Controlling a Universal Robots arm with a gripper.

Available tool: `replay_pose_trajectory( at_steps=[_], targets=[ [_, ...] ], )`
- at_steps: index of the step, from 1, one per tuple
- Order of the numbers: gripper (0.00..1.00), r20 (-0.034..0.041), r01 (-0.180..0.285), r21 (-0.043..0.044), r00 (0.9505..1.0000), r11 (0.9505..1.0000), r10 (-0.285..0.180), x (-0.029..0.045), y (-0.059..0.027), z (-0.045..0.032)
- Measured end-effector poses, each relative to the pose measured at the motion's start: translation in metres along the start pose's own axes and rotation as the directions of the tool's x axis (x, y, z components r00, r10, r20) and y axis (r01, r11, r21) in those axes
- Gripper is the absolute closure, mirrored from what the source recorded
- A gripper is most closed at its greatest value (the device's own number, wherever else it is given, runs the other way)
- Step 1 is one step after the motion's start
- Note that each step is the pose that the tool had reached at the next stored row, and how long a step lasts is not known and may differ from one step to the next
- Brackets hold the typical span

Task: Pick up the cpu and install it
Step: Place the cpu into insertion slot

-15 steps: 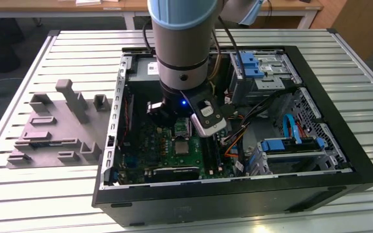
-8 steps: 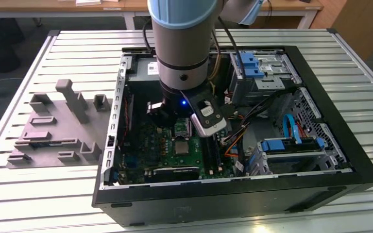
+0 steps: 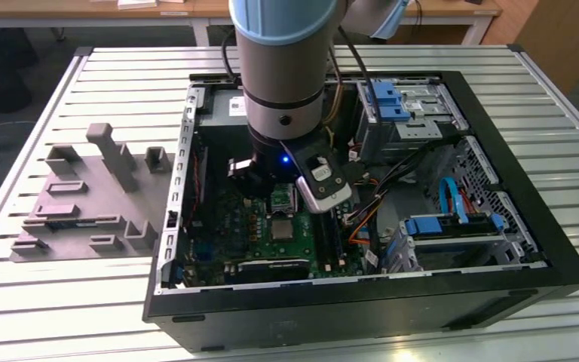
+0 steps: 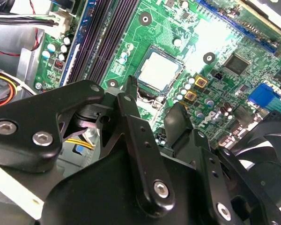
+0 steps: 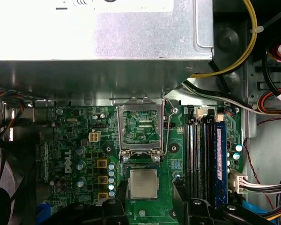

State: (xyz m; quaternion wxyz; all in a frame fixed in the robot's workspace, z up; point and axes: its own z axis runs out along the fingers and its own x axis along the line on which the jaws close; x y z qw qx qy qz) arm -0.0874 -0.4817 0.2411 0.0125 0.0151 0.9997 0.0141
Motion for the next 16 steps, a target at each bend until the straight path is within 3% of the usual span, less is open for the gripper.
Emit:
replay_pose_trajectory(
  at_steps=[11, 13, 16],
  targets=[
    [0.49, 0.0, 0.0, 0.0001, 1.0, 1.0, 0.0, 0.0, 0.0, 0.0001],
    [0.43, 0.0001, 0.0, -0.0002, 1.0, 1.0, 0.0, 0.0, 0.0, 0.0014],
    [0.43, 0.0001, 0.0, 0.0001, 1.0, 1.0, 0.0, 0.0002, -0.0003, 0.0065]
  ],
)
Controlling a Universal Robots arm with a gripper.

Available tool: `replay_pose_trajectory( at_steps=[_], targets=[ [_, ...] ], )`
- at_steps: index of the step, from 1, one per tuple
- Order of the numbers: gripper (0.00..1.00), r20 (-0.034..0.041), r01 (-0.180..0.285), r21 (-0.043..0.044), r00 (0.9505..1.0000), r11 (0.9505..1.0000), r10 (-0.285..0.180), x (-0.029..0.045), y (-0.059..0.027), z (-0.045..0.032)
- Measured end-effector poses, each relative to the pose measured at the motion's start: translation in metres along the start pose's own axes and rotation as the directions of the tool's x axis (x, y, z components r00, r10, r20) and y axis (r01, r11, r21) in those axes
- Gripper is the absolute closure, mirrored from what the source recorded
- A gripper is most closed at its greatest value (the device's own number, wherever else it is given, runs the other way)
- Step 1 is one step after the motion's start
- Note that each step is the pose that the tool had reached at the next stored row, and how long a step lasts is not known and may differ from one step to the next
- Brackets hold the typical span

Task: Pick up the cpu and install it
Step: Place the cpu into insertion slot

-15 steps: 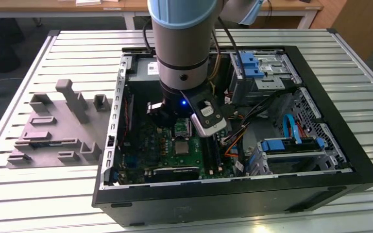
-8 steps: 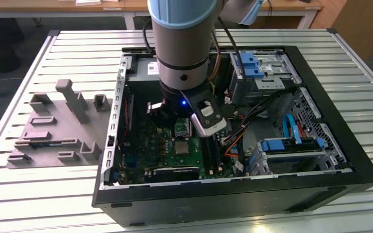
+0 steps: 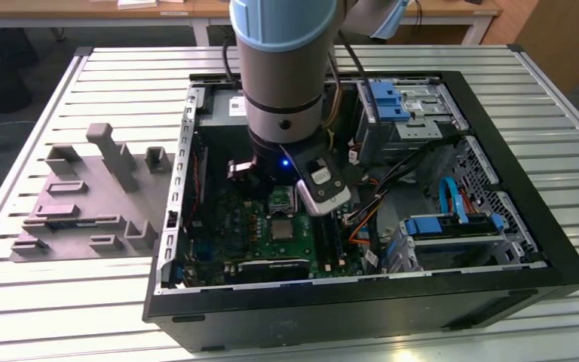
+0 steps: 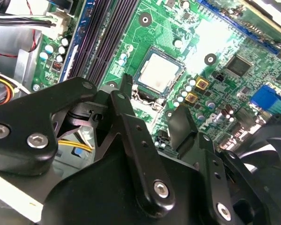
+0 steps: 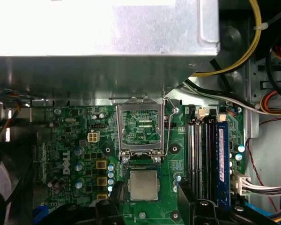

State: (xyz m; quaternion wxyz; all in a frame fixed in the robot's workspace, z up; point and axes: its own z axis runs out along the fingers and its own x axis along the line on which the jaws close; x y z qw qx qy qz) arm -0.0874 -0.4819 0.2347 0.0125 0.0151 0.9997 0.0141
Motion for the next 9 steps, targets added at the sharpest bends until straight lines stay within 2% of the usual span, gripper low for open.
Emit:
replay_pose_trajectory(
  at_steps=[9],
  targets=[
    [0.43, -0.0001, 0.0, 0.0002, 1.0, 1.0, 0.0, 0.0003, -0.0027, 0.0169]
  ],
)
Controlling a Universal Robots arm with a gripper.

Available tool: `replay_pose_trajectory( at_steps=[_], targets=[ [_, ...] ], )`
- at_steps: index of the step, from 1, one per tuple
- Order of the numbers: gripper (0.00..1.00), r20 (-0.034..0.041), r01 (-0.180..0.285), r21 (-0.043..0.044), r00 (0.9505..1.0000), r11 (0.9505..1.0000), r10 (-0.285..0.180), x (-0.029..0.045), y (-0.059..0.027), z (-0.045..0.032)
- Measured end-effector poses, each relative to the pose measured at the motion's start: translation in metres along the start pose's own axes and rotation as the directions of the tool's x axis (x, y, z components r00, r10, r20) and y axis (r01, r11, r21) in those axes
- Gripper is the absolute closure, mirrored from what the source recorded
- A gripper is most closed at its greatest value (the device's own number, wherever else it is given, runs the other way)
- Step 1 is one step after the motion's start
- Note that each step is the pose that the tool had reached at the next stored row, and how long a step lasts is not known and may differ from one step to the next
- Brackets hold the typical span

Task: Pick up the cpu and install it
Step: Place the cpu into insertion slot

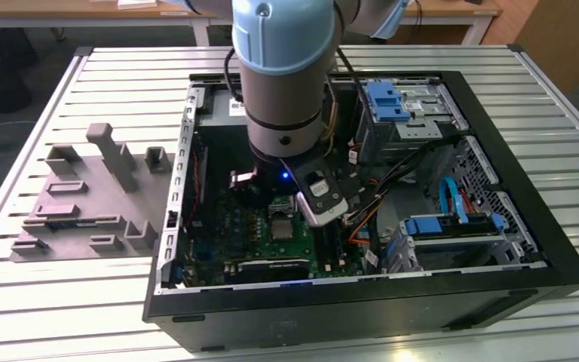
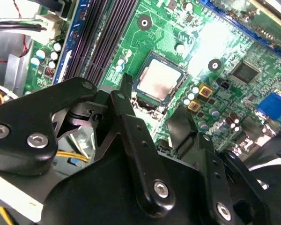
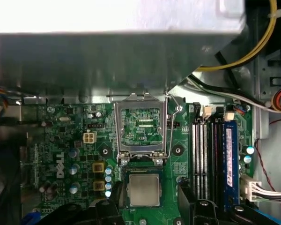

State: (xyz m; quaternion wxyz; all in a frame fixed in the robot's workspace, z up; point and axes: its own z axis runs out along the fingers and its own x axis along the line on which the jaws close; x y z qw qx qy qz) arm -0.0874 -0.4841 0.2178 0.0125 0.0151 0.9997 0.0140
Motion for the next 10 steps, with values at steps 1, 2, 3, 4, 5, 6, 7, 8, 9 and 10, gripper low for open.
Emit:
replay_pose_trajectory(
  at_steps=[1, 2, 3, 4, 5, 6, 7, 8, 9, 10],
  targets=[
    [0.43, 0.0, 0.0, 0.0, 1.0, 1.0, 0.0, 0.0, -0.001, 0.0018],
    [0.43, 0.0, 0.0, -0.0001, 1.0, 1.0, 0.0, 0.0, -0.0019, 0.0037],
    [0.43, 0.0001, 0.0, -0.0003, 1.0, 1.0, 0.0, 0.0, -0.0027, 0.0056],
    [0.43, 0.0001, 0.0, -0.0003, 1.0, 1.0, 0.0, 0.0001, -0.0035, 0.0072],
    [0.43, 0.0002, 0.0, -0.0004, 1.0, 1.0, 0.0, 0.0001, -0.004, 0.0088],
    [0.43, 0.0001, 0.0, -0.0001, 1.0, 1.0, 0.0, 0.0002, -0.0042, 0.0105],
    [0.43, 0.0001, 0.0, -0.0002, 1.0, 1.0, 0.0, 0.0002, -0.0043, 0.0124],
    [0.43, 0.0001, 0.0, -0.0002, 1.0, 1.0, 0.0, 0.0002, -0.0044, 0.0141],
    [0.43, 0.0001, 0.0, -0.0001, 1.0, 1.0, 0.0, 0.0003, -0.0044, 0.0159],
    [0.43, 0.0001, 0.0, -0.0001, 1.0, 1.0, 0.0, 0.0003, -0.0045, 0.0168]
  ],
)
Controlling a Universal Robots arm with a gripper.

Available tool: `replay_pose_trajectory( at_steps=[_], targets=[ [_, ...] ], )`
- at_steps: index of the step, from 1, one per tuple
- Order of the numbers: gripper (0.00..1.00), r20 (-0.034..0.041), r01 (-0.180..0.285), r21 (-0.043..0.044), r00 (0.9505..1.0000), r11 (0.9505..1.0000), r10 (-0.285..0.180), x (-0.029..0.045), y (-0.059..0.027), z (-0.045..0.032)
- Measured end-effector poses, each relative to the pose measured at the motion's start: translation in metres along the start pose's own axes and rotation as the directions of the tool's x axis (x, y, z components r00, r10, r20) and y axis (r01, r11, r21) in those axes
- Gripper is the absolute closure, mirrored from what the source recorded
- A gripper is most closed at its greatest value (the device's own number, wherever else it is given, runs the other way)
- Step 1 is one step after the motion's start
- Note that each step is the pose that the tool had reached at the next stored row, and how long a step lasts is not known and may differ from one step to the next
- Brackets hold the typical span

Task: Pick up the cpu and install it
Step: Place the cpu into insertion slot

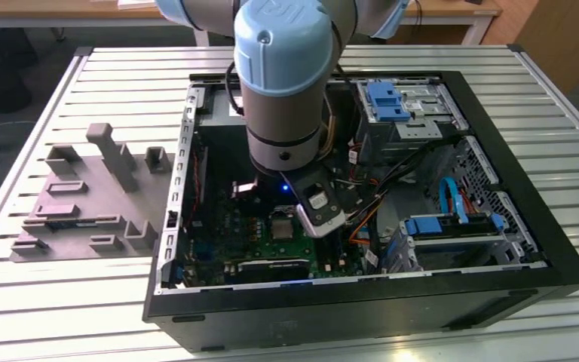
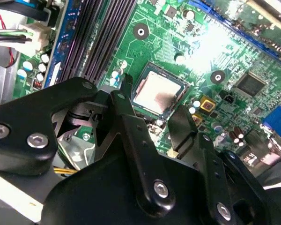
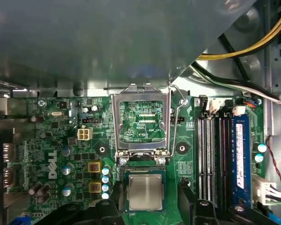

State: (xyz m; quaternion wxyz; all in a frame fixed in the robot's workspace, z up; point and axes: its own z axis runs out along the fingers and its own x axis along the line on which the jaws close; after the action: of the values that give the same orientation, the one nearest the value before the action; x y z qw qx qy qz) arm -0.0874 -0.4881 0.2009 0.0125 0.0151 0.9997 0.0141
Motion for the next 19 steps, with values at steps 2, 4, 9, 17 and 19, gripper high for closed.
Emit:
replay_pose_trajectory(
  at_steps=[2, 4, 9, 17, 19],
  targets=[
    [0.43, 0.0, 0.0, 0.0, 1.0, 1.0, 0.0, 0.0003, -0.0001, 0.0014],
    [0.43, 0.0001, 0.0, -0.0001, 1.0, 1.0, 0.0, 0.0006, -0.0001, 0.0036],
    [0.43, 0.0, 0.0, 0.0, 1.0, 1.0, 0.0, 0.0026, -0.0004, 0.0053],
    [0.43, -0.0001, 0.0, 0.0001, 1.0, 1.0, 0.0, 0.0028, -0.0005, 0.0094],
    [0.44, 0.0, 0.0, 0.0, 1.0, 1.0, 0.0, 0.0028, -0.0005, 0.0097]
  ],
)
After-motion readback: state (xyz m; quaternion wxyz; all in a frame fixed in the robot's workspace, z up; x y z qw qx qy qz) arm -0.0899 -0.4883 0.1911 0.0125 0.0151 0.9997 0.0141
